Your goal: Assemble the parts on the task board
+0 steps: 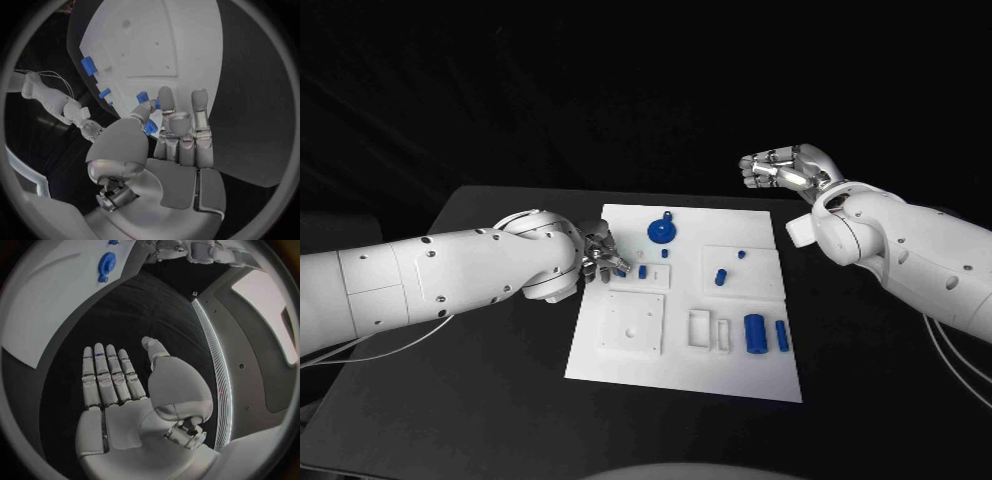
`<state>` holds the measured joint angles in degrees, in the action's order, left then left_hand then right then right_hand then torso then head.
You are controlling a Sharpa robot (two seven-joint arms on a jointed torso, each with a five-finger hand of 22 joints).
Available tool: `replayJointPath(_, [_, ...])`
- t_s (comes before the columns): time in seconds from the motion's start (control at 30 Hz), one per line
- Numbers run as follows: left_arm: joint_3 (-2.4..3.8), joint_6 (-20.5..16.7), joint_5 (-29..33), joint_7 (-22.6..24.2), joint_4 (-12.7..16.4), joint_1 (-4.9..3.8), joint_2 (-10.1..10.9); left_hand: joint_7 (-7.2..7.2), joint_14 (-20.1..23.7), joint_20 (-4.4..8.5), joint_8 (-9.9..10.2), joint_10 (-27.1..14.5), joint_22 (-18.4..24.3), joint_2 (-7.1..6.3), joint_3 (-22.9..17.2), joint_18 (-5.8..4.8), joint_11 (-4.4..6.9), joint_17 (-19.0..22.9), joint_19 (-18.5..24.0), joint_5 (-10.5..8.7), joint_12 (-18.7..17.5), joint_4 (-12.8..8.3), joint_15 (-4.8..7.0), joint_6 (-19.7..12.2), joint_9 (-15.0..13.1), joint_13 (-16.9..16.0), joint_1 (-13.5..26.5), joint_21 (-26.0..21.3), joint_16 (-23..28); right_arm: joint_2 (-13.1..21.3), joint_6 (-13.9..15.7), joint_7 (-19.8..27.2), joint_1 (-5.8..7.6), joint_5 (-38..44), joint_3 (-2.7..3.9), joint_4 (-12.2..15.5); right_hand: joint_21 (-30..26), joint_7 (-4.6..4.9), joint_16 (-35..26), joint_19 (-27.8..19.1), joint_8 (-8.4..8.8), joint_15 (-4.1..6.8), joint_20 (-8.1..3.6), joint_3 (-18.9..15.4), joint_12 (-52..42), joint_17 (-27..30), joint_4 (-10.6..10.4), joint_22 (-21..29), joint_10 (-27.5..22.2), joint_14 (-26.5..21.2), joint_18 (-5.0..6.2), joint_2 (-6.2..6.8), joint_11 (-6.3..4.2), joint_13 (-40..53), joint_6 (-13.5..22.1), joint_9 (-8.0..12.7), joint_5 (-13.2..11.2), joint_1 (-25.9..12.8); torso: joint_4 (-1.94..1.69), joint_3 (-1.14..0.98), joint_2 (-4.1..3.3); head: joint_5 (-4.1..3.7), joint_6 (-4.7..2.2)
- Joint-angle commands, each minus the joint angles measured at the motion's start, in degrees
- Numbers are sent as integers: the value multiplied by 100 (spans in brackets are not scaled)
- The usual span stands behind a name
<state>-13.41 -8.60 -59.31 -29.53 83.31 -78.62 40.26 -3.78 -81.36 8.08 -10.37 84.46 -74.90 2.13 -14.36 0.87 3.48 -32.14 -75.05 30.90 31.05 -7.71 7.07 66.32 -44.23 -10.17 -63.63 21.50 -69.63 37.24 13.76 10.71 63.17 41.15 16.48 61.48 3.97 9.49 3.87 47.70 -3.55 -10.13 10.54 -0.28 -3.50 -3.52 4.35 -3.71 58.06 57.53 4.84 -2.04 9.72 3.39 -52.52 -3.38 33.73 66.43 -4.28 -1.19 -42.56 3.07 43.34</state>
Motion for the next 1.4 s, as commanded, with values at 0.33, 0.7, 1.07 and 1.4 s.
replayJointPath(0.33, [-49, 419, 24, -35, 21, 74, -22, 478, 24, -20, 117, 239, -90, -118, -160, 65, 51, 102, 21, -37, -12, -77, 37, 516, 396, 24, 2, -11, 71, 6, -89, 42, -6, 9, 2, 9, 6, 9, -38, 0, 22, -1, 6, -12, 13, 8, -25, 8, -35, -21, 110, 22, 5, -8, 1, 6, 18, 17, -3, 6, 1, -18, 9])
replayJointPath(0.7, [-49, 344, 28, -17, -5, 74, -26, 512, 42, 35, 68, 238, -83, -420, 25, -8, 65, 184, -24, -90, -61, 403, 70, 477, 532, 35, -2, -111, 126, 11, -84, 41, -7, 9, 2, 7, 6, 9, -38, 0, 22, -1, 6, -12, 13, 8, -25, 8, -35, -21, 110, 22, 5, -8, 1, 6, 18, 17, -2, 2, 1, -20, 12])
replayJointPath(1.07, [-49, 307, 28, -24, -27, 74, -33, 524, 37, 45, 39, 237, -92, -520, 85, -23, 68, 181, -52, -108, -46, 661, 75, 481, 567, 21, -60, -157, 110, 10, -78, 37, -7, 9, 2, 3, 6, 8, -38, -5, 21, -1, 7, -13, 12, 8, -31, 8, -34, -22, 111, 12, 4, -8, -6, 6, 16, 24, -3, 5, 3, -22, 3])
replayJointPath(1.4, [-49, 266, 27, -23, -55, 74, -38, 529, 39, 50, 24, 237, -94, -576, 135, -29, 71, 181, -65, -125, -40, 839, 79, 489, 576, 16, -87, -172, 106, 5, -90, 40, -8, 9, 2, -2, 6, 8, -38, -5, 21, -1, 7, -13, 12, 8, -31, 8, -34, -22, 111, 12, 4, -8, -6, 6, 16, 24, -1, 2, 1, -24, 5])
